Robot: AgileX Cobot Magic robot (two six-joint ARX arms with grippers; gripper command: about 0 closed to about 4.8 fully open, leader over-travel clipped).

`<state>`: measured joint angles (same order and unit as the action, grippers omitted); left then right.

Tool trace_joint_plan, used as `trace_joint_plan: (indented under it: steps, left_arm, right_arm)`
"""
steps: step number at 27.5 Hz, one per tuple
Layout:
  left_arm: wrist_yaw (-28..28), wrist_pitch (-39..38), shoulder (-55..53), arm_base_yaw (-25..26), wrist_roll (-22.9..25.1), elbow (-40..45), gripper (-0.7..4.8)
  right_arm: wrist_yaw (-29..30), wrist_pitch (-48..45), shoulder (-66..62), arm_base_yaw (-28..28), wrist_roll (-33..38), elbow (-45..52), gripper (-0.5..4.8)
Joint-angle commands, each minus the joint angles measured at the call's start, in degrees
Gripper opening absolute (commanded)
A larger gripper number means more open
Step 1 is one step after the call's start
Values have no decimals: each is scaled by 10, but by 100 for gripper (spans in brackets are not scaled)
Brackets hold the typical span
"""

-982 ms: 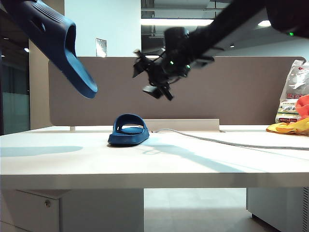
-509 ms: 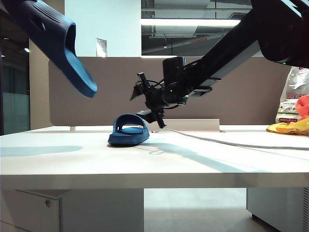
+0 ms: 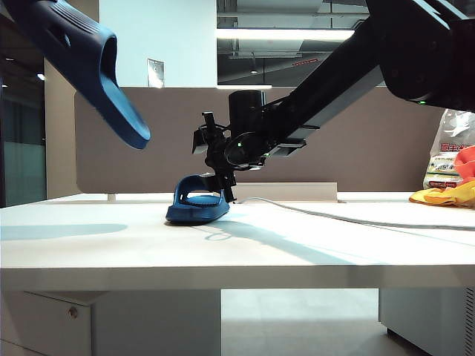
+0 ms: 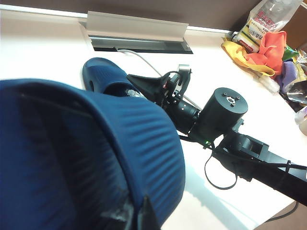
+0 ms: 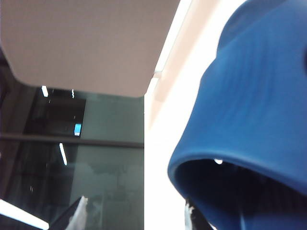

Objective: Interlock the pair of blue slippers on the table with their fronts facing up.

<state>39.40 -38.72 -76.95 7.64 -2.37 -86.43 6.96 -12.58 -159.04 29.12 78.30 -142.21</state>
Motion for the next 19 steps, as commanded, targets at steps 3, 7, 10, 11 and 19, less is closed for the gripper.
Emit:
trace_joint_plan:
  steps: [3,7,10,11,19]
  left_arm:
    - [3,12,3,0,3,-3,-6]
    - [3,12,3,0,3,-3,-6]
    - [3,11,3,0,3,-3,-6]
    - [3,11,3,0,3,-3,-6]
    - [3,11,3,-1,3,-3,-6]
  right_arm:
    - [-62,6,3,3,45,-3,252]
    - [-101,35,1,2,62,-3,252]
    - [-117,36,-8,-3,114,-3,252]
    - [-119,35,-10,-4,127,-3,252]
    - [-129,8,-21,-8,160,-3,121]
